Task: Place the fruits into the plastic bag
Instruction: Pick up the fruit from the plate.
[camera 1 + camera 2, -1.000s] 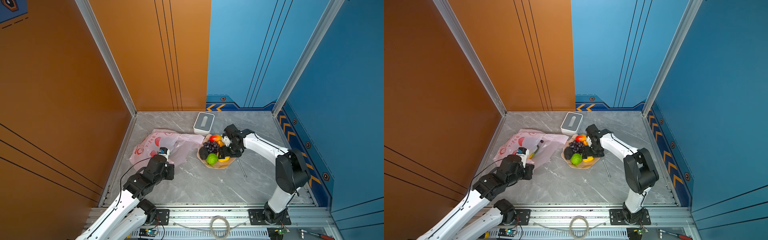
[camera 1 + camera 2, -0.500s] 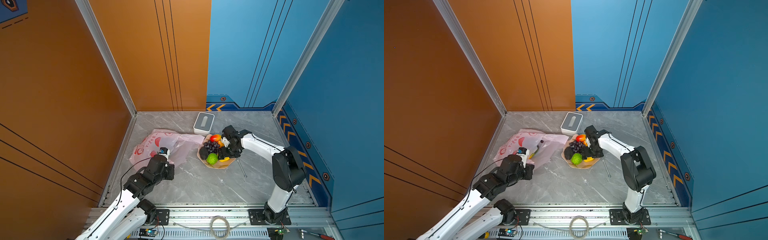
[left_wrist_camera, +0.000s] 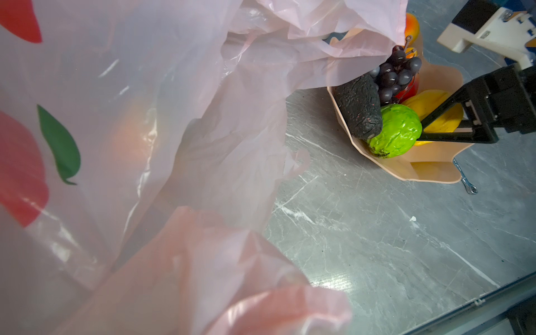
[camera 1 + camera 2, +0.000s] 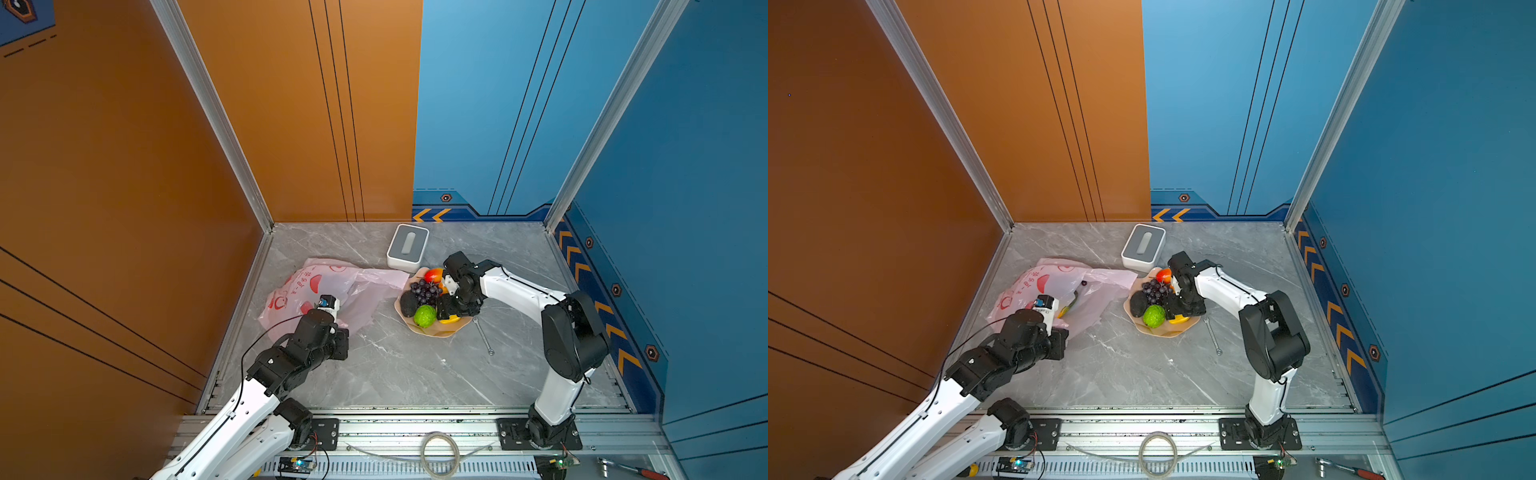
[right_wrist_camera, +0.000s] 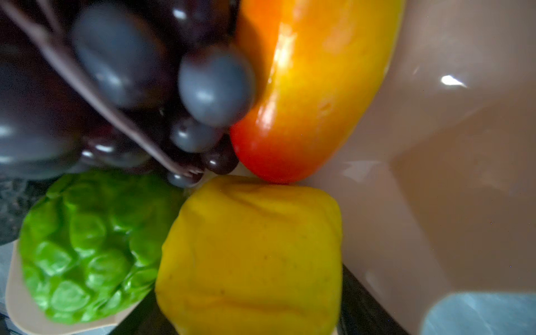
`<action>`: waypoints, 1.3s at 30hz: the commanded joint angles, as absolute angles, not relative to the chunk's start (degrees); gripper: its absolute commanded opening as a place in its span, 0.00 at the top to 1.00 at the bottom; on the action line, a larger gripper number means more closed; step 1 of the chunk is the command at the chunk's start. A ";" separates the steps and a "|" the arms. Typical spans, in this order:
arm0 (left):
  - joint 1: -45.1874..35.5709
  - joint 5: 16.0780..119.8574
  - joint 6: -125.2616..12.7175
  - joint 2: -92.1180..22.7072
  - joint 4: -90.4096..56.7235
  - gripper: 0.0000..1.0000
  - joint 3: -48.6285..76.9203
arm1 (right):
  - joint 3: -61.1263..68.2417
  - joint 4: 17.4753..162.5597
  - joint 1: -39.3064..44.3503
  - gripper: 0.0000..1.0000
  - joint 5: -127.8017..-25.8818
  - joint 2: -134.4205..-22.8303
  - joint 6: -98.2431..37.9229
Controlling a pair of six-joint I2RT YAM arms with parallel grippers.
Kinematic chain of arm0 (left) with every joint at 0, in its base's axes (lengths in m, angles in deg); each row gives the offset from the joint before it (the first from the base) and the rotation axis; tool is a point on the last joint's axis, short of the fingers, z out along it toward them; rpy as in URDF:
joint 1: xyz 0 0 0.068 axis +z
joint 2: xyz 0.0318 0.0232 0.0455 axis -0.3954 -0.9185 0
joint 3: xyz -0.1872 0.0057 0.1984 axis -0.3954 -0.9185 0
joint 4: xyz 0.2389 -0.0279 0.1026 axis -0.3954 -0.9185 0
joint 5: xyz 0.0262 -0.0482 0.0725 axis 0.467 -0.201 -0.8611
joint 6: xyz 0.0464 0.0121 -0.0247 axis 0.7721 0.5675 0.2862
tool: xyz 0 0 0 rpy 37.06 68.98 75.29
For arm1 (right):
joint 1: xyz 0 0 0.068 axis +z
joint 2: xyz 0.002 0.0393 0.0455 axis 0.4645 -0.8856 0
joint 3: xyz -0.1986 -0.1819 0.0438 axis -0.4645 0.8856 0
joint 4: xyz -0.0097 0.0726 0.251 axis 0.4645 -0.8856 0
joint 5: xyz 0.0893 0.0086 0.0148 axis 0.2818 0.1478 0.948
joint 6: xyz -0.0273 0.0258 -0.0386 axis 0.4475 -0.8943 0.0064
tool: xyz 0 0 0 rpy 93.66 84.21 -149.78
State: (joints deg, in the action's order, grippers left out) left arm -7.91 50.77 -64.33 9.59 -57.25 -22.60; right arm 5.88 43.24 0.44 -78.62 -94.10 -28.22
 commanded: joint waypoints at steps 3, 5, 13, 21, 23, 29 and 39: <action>-8.53 49.57 -64.28 9.30 -58.03 1.00 -21.07 | 5.96 42.58 0.21 0.34 -79.99 -94.86 -28.27; -8.52 49.50 -64.32 9.35 -58.04 1.00 -21.08 | 6.12 42.55 0.21 0.36 -79.90 -94.79 -28.33; -8.66 49.33 -64.36 9.35 -58.03 1.00 -21.03 | 6.09 42.47 0.27 0.47 -79.77 -94.42 -28.17; -8.65 49.41 -64.50 9.35 -58.03 1.00 -21.08 | 6.27 42.44 0.27 0.54 -79.88 -92.53 -28.42; -8.70 49.50 -64.46 9.35 -57.94 1.00 -21.08 | 6.34 42.42 0.25 0.54 -79.90 -91.69 -28.46; -8.61 49.76 -64.45 9.27 -57.77 1.00 -21.10 | 5.98 42.23 0.22 0.58 -80.06 -89.57 -28.60; -8.61 50.20 -64.45 9.00 -57.59 1.00 -21.17 | 5.75 41.38 0.35 0.58 -78.49 -86.73 -29.30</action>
